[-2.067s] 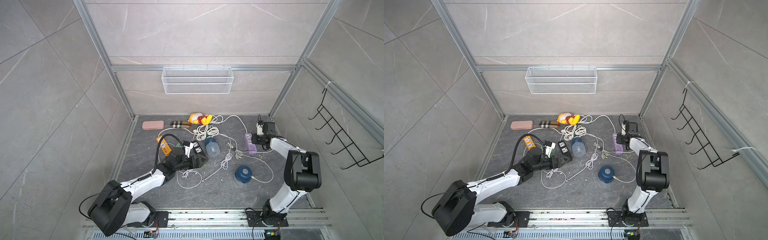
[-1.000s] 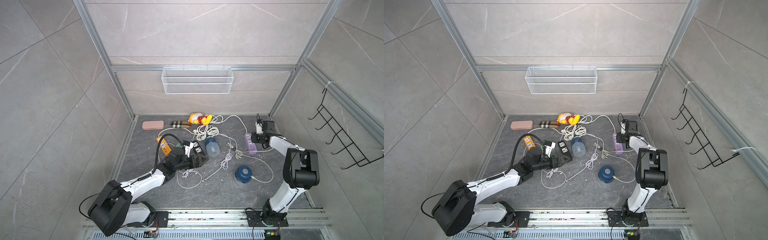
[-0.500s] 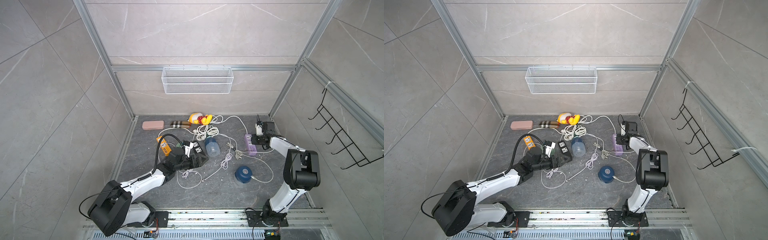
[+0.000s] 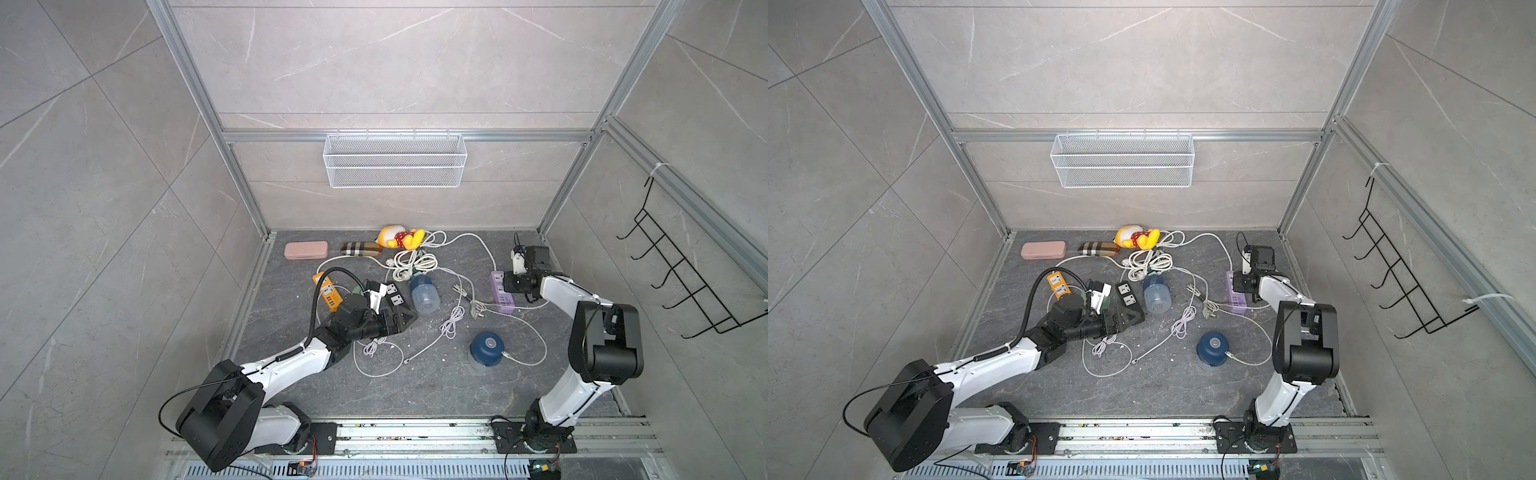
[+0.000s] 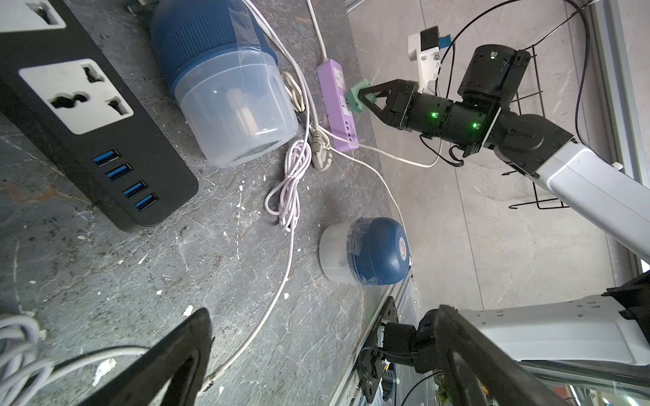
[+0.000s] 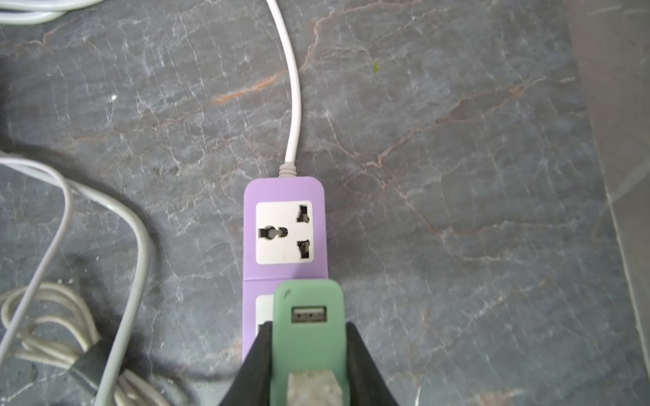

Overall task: Charge the cordless meat grinders
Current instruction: Insert the plug into the socket.

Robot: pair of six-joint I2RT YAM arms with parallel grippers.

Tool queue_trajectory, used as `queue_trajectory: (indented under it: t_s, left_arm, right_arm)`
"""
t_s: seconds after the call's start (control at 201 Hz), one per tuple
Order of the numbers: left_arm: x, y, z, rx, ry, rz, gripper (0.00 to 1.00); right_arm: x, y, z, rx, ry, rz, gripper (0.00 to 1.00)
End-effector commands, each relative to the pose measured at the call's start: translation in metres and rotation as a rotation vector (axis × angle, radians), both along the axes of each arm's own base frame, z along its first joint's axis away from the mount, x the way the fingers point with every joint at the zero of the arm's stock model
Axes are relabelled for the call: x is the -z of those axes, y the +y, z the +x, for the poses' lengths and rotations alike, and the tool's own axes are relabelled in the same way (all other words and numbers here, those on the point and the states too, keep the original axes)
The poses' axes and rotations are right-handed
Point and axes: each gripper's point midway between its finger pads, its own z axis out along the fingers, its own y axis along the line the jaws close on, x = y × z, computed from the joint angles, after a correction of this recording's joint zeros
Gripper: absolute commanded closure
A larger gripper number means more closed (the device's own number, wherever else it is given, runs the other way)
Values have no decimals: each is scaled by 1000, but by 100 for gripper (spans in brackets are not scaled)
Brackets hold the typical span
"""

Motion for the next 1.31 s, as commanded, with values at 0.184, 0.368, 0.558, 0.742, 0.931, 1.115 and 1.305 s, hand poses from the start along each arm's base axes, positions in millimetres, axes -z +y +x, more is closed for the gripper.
queue_trajectory:
  t_s: [0.184, 0.368, 0.558, 0.742, 0.931, 1.115, 1.305]
  left_arm:
    - [-23, -5, 0, 20, -44, -76, 1]
    - [-26, -3, -4, 17, -54, -83, 1]
    - [-30, 0, -7, 13, -62, -91, 1]
    - [-30, 6, -10, 1, -70, -85, 1]
    - [-31, 4, -10, 9, -70, -87, 1]
    - [-33, 4, -9, 9, -76, -92, 1]
    - [-32, 5, -11, 10, -75, -88, 1]
  right_arm:
    - [10, -2, -46, 10, 82, -28, 100]
    - [11, -2, -60, 12, 94, -36, 100]
    - [26, -2, -68, 1, 183, -35, 100]
    - [26, 1, -67, 3, 179, -18, 100]
    - [22, 3, -67, 3, 158, -2, 100]
    - [19, 5, -66, 2, 131, 5, 100]
    - [14, 1, -60, -22, 107, -34, 100]
